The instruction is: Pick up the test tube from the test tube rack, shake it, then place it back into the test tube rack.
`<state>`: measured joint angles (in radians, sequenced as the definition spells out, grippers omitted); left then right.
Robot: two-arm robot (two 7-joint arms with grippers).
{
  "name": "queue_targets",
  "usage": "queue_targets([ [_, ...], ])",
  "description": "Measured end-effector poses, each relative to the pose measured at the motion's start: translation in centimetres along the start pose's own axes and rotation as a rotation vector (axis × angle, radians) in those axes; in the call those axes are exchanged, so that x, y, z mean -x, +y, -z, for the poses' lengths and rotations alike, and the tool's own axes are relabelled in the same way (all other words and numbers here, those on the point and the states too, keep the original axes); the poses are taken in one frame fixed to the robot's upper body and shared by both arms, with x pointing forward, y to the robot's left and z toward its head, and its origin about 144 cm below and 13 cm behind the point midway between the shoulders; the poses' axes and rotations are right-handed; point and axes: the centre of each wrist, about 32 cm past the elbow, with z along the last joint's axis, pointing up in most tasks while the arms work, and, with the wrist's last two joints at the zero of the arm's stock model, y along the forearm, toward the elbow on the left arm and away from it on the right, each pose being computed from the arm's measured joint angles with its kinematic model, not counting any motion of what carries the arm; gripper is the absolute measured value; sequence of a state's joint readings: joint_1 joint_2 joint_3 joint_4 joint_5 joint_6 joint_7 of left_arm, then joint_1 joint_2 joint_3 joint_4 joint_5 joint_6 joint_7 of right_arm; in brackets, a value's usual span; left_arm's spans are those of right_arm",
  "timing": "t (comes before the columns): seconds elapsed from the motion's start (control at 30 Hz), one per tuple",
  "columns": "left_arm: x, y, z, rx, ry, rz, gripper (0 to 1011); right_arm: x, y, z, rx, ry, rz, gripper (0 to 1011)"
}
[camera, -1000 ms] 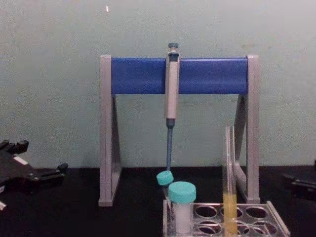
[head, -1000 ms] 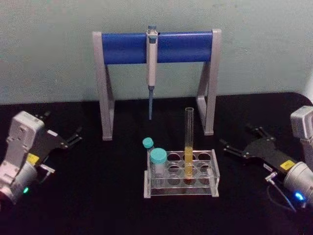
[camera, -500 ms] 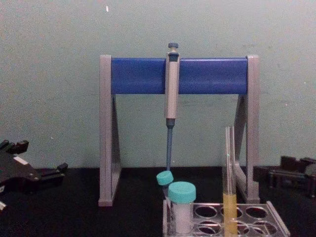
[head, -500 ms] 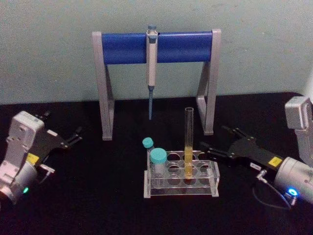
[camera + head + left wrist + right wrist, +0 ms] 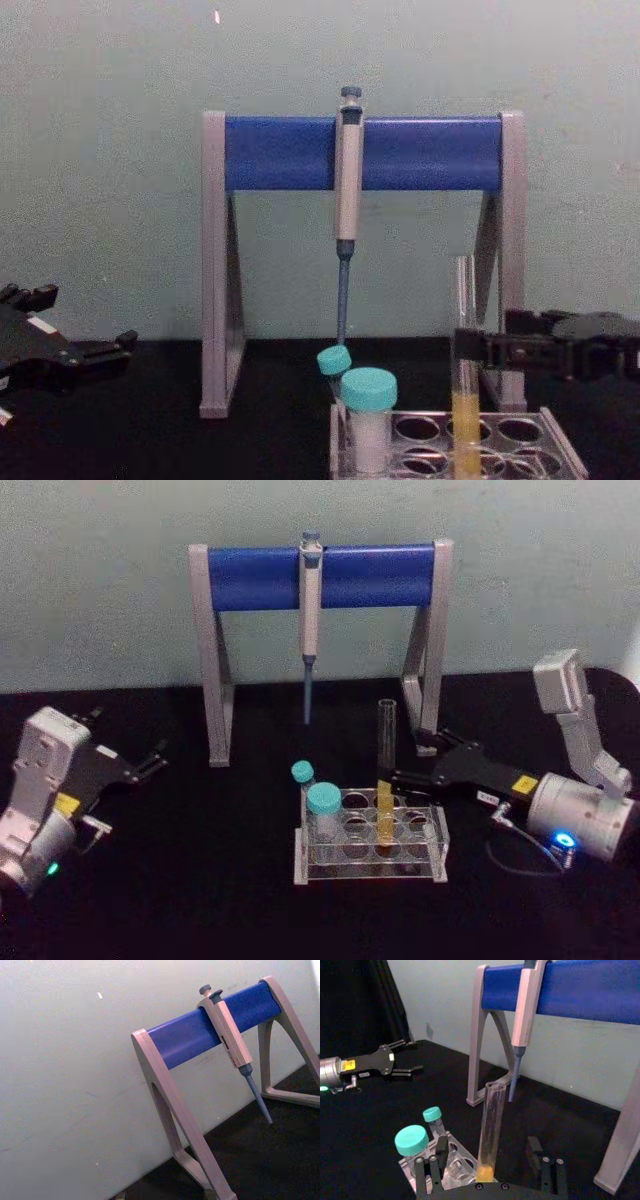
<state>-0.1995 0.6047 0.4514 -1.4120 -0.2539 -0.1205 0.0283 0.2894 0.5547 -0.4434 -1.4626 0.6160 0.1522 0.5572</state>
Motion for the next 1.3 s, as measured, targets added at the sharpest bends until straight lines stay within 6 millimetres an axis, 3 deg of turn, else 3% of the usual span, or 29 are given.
queue_targets([
  [0.63, 0.0, 0.0, 0.0, 0.0, 0.0, 0.0, 1010, -1.9, 3.7, -0.4, 0.037, 0.002, -0.05, 1000],
  [1.13, 0.0, 0.0, 0.0, 0.0, 0.0, 0.0, 1010, -1.9, 3.6, -0.4, 0.036, 0.002, -0.05, 1000],
  [1.3, 0.0, 0.0, 0.0, 0.0, 0.0, 0.0, 1010, -1.9, 3.6, -0.4, 0.036, 0.002, -0.049, 897],
])
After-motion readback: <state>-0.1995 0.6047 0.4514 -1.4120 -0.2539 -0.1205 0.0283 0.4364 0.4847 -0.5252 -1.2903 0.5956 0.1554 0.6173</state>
